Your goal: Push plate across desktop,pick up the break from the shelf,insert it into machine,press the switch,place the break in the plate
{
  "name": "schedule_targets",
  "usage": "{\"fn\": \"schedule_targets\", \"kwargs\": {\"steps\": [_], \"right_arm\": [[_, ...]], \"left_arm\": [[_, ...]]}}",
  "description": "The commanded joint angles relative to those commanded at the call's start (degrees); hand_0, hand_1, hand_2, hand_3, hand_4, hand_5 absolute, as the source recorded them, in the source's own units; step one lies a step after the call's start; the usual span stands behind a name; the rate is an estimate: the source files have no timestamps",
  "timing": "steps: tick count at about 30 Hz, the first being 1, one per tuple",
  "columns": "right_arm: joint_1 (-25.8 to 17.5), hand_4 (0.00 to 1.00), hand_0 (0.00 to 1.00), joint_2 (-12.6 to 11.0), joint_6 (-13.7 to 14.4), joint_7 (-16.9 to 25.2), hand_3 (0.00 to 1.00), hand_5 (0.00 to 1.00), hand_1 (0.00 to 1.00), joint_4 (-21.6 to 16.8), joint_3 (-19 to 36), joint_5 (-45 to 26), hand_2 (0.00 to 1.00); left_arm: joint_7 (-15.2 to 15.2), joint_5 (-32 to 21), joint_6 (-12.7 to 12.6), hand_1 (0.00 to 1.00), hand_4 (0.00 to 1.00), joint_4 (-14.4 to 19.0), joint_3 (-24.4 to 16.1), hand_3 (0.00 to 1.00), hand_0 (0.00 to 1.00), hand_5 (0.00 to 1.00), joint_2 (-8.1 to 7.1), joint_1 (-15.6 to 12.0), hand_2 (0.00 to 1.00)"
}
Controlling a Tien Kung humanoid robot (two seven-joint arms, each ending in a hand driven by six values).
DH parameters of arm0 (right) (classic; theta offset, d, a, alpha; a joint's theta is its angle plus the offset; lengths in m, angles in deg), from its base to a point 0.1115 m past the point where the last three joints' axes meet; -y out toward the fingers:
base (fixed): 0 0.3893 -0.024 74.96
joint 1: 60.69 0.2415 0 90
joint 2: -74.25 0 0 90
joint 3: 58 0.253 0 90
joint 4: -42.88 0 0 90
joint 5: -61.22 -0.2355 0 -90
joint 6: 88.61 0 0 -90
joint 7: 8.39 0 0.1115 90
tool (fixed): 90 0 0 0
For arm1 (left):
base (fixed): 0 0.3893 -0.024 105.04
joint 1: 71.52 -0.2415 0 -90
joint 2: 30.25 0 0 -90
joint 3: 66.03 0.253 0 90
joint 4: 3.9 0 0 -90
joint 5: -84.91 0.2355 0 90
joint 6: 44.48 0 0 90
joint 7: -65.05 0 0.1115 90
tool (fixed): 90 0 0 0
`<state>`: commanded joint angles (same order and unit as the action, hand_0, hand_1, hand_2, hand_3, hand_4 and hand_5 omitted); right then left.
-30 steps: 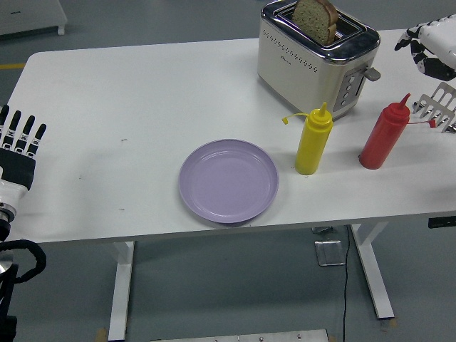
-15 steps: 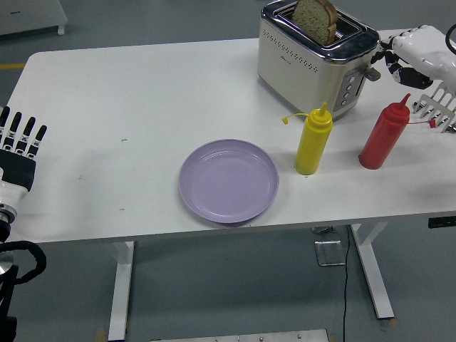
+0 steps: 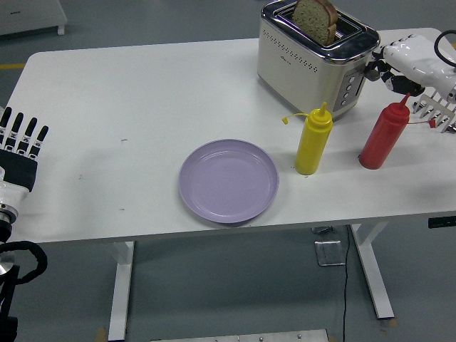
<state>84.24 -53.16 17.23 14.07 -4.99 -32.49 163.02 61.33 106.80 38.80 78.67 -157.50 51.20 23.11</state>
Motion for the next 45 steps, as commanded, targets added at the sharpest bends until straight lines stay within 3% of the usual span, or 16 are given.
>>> {"fn": "schedule_targets", "kwargs": {"steps": [45], "right_arm": [[0.3, 0.002, 0.524, 3.7, -0.6, -0.4, 0.543, 0.002, 0.468, 4.6, -3.4, 0.3, 0.583]], "left_arm": [[0.1, -0.1, -0.1, 0.876, 0.605, -0.5, 0.5, 0.835, 0.82, 0.998, 0.06, 0.7, 0.946]]}}
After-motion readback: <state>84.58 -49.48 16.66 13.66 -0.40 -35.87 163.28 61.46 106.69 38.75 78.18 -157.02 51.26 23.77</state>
